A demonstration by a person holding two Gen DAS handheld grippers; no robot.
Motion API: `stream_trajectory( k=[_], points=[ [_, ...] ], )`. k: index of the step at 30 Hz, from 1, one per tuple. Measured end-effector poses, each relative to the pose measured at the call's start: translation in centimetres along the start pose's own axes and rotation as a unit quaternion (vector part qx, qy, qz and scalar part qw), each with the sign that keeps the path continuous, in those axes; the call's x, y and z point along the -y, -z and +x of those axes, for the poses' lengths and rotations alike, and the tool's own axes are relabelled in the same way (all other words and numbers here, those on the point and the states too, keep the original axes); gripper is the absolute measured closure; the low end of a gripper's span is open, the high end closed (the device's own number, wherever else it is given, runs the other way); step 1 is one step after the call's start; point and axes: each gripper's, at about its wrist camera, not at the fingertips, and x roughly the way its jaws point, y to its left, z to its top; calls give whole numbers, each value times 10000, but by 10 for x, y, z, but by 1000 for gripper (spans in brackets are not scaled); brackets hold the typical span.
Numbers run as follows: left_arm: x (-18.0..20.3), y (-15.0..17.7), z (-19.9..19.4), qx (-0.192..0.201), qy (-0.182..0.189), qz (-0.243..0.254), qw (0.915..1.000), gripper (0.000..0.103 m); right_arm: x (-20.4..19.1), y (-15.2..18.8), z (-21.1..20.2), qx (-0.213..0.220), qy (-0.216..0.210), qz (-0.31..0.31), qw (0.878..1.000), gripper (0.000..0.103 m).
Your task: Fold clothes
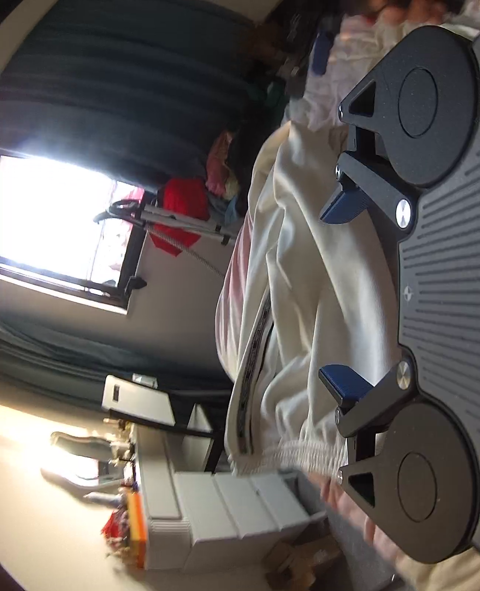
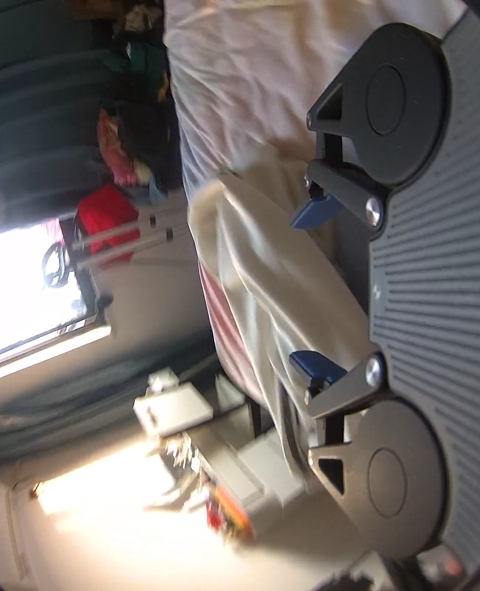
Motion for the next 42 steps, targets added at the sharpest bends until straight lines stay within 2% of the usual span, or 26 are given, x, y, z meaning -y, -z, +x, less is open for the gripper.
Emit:
stream_trajectory(
  k=[1,2,5,10,15,18,19,21,23,24,29,32,33,38,42],
  points=[
    [-5,4,10,25,143,-119,9998,18,6,-13,24,-69,115,56,9999,27],
    [-9,8,23,-18,133,-83,9999,17,11,-26,46,-151,205,86,9996,27],
    [-23,19,62,-185,10,54,9998,17,17,-64,115,-316,526,-38,9981,27],
    [-54,31,111,-272,-173,-124,9994,17,22,-110,218,-442,1052,-587,9917,29],
    [-59,45,132,-72,-271,41,9996,14,17,-115,295,-1007,1519,-1539,9711,30],
    [-61,49,137,-33,-236,86,9997,11,22,-111,318,-1379,1510,-1727,9635,30],
    [-62,49,139,-42,-217,107,9997,10,25,-109,320,-1468,1482,-1662,9638,33],
    [-63,50,139,-44,-180,88,9998,10,30,-107,322,-1600,1466,-1517,9643,70],
    [-65,50,138,-32,-124,51,9999,10,27,-107,311,-1502,1544,-1432,9660,83],
    [-65,50,137,-30,-95,34,9999,10,23,-107,301,-1385,1601,-1446,9666,85],
    [-65,46,124,-78,-60,14,10000,11,11,-121,224,-638,1740,-1170,9757,89],
    [-51,45,110,15,-199,409,9990,12,12,-125,165,-226,1830,-977,9780,91],
    [-46,44,101,101,-143,517,9985,12,12,-127,145,-88,1859,-912,9783,92],
    [-31,42,59,427,77,748,9963,12,13,-134,48,599,1998,-585,9763,93],
    [-26,40,36,485,257,706,9960,12,40,-117,-36,1206,2164,34,9688,94]
  ],
)
